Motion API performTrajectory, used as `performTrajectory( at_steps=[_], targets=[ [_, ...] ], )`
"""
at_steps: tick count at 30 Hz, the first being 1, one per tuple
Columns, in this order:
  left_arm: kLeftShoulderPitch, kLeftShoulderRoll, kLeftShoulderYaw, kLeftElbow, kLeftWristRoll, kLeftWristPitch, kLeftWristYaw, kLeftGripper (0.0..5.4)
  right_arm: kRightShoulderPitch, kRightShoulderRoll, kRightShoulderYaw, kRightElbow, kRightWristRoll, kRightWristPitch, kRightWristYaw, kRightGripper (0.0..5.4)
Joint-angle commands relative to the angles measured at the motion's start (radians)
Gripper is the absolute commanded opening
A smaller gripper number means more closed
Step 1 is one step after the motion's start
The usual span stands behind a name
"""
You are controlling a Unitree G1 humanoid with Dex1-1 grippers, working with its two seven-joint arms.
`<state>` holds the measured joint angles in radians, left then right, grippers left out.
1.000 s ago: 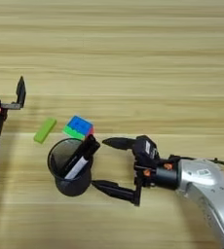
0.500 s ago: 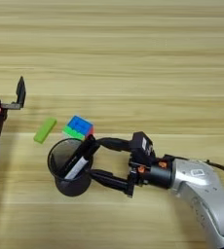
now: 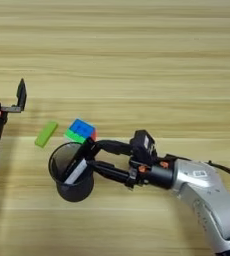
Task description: Move the objects on the table
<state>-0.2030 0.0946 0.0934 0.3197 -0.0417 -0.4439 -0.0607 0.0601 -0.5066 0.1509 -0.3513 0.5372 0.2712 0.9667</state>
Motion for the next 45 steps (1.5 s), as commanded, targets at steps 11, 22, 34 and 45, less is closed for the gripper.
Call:
performTrajectory(
  at_steps=[11,22,34,45],
  targets=[
    [-0.002,0.001,-0.007,0.006,0.02,-0.009,0.005,5.4,-0.037,0.016,0.02,0.002,-0.04,0.004,-0.036,0.86],
    [-0.003,-0.001,-0.008,0.007,0.021,-0.009,0.007,5.4,-0.039,0.013,0.016,0.004,-0.039,0.002,-0.033,0.67],
    [-0.007,-0.002,-0.01,0.014,0.021,-0.01,0.005,5.4,-0.058,-0.019,-0.045,-0.078,0.066,0.032,0.008,0.67],
    [-0.001,-0.001,-0.017,0.002,0.016,-0.013,0.001,5.4,-0.081,-0.073,-0.18,-0.122,0.219,0.081,0.047,0.67]
  ],
)
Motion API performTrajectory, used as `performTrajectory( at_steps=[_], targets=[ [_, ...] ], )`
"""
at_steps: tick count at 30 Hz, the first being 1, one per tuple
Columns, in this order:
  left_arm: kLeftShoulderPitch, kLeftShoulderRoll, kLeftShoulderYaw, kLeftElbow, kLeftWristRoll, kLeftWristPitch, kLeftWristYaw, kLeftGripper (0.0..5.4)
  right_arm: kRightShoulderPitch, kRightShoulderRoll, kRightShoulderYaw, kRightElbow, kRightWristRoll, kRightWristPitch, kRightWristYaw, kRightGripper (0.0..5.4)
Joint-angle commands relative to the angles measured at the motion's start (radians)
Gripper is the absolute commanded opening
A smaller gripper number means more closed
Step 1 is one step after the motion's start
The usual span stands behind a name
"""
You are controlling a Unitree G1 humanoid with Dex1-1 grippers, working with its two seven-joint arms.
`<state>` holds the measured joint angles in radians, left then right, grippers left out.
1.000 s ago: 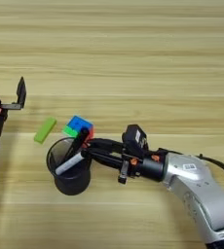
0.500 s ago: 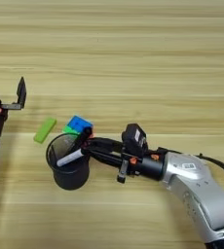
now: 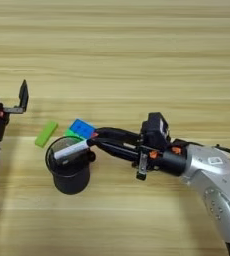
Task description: Move the objects on the table
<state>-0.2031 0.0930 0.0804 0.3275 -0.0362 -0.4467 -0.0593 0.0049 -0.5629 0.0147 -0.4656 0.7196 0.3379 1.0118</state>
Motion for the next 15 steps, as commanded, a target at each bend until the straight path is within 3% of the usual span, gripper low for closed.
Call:
performTrajectory(
  at_steps=[1,11,15],
  targets=[
    [0.0,0.001,-0.004,-0.008,0.008,-0.011,-0.002,5.4,-0.03,-0.016,-0.055,-0.004,0.047,0.016,0.0,0.67],
    [0.011,0.001,-0.011,-0.037,-0.022,-0.02,-0.039,5.4,-0.059,0.015,-0.143,0.032,0.164,0.047,-0.043,0.67],
    [0.02,0.002,-0.016,-0.071,-0.077,-0.001,-0.103,5.4,-0.057,0.03,-0.142,0.05,0.166,0.046,-0.05,0.67]
  ],
)
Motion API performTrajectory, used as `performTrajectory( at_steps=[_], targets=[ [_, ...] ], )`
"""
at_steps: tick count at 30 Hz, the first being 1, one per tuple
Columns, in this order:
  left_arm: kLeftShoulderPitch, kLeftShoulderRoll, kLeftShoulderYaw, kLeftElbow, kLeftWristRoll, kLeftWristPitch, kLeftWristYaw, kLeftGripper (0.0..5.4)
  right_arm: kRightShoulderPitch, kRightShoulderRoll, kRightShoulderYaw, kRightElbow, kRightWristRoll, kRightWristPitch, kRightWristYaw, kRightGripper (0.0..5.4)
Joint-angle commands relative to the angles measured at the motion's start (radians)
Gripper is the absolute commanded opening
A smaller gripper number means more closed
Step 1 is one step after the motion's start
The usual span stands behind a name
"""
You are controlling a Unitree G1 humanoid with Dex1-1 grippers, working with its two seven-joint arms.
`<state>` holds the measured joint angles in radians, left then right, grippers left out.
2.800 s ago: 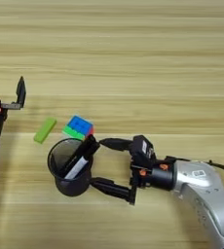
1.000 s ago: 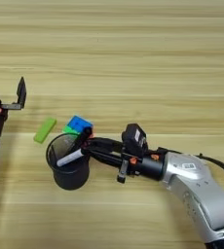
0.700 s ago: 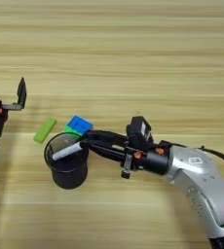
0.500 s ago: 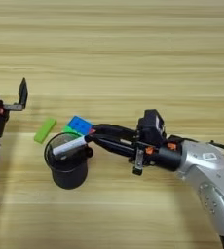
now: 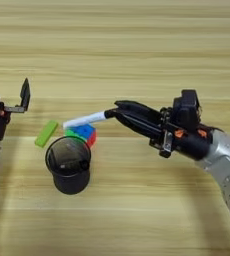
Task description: Move the objects on the table
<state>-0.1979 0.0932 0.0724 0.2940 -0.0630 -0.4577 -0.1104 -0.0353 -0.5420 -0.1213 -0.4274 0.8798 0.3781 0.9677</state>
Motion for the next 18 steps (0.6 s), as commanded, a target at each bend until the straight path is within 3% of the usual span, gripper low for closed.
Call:
performTrajectory(
  at_steps=[1,5,9,15,18],
  targets=[
    [0.02,0.003,-0.011,-0.057,-0.074,0.023,-0.076,5.4,-0.016,0.012,-0.004,0.013,0.004,0.007,-0.008,0.67],
    [0.038,0.021,-0.033,-0.146,-0.15,0.065,-0.176,5.4,-0.018,0.021,-0.001,0.021,-0.003,0.007,-0.016,0.67],
    [0.059,0.05,-0.052,-0.25,-0.248,0.152,-0.285,5.4,-0.021,0.025,0.003,0.026,-0.019,0.004,-0.024,0.67],
    [0.044,0.14,-0.046,-0.356,-0.33,0.264,-0.421,5.4,-0.035,0.024,0.008,0.032,-0.043,0.003,-0.027,0.67],
    [0.035,0.181,-0.05,-0.398,-0.346,0.303,-0.473,5.4,-0.04,0.024,0.01,0.034,-0.052,0.003,-0.025,0.67]
  ],
)
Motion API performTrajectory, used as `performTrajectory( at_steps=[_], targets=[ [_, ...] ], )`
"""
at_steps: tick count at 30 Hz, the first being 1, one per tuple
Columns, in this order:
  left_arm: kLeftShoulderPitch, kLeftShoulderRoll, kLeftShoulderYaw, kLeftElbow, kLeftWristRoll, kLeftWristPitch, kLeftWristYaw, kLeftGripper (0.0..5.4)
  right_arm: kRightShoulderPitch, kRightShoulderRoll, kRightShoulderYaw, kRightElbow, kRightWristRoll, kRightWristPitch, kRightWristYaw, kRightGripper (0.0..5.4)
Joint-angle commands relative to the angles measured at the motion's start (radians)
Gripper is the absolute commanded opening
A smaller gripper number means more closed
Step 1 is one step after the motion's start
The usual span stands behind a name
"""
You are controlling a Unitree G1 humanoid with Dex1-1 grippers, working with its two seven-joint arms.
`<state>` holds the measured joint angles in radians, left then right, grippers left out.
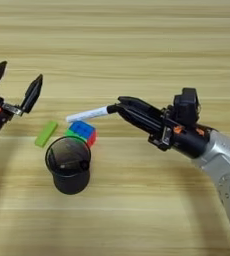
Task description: Move the objects on the table
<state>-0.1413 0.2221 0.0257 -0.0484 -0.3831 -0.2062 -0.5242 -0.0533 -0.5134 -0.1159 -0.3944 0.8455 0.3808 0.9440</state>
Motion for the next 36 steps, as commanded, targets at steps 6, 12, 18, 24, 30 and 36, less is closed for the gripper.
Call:
performTrajectory(
  at_steps=[6,12,18,24,30,36],
  targets=[
    [-0.025,0.143,-0.04,-0.136,-0.024,0.103,-0.189,5.4,-0.032,-0.014,0.008,0.004,-0.031,0.007,0.004,0.67],
    [-0.011,0.218,-0.102,-0.222,-0.006,0.138,-0.293,5.4,-0.048,-0.028,0.014,-0.001,-0.043,0.017,0.011,0.67],
    [-0.002,0.276,-0.201,-0.259,0.028,0.174,-0.397,5.4,-0.065,-0.041,0.025,-0.023,-0.04,0.025,0.012,0.67],
    [-0.028,0.282,-0.274,-0.227,0.082,0.184,-0.438,5.4,-0.074,-0.048,0.034,-0.055,-0.034,0.038,0.01,0.67],
    [-0.033,0.27,-0.3,-0.213,0.111,0.179,-0.437,5.4,-0.075,-0.046,0.045,-0.092,-0.023,0.049,0.006,0.67],
    [-0.027,0.269,-0.303,-0.206,0.121,0.167,-0.435,4.79,-0.071,-0.045,0.047,-0.11,-0.02,0.057,0.008,0.67]
  ],
)
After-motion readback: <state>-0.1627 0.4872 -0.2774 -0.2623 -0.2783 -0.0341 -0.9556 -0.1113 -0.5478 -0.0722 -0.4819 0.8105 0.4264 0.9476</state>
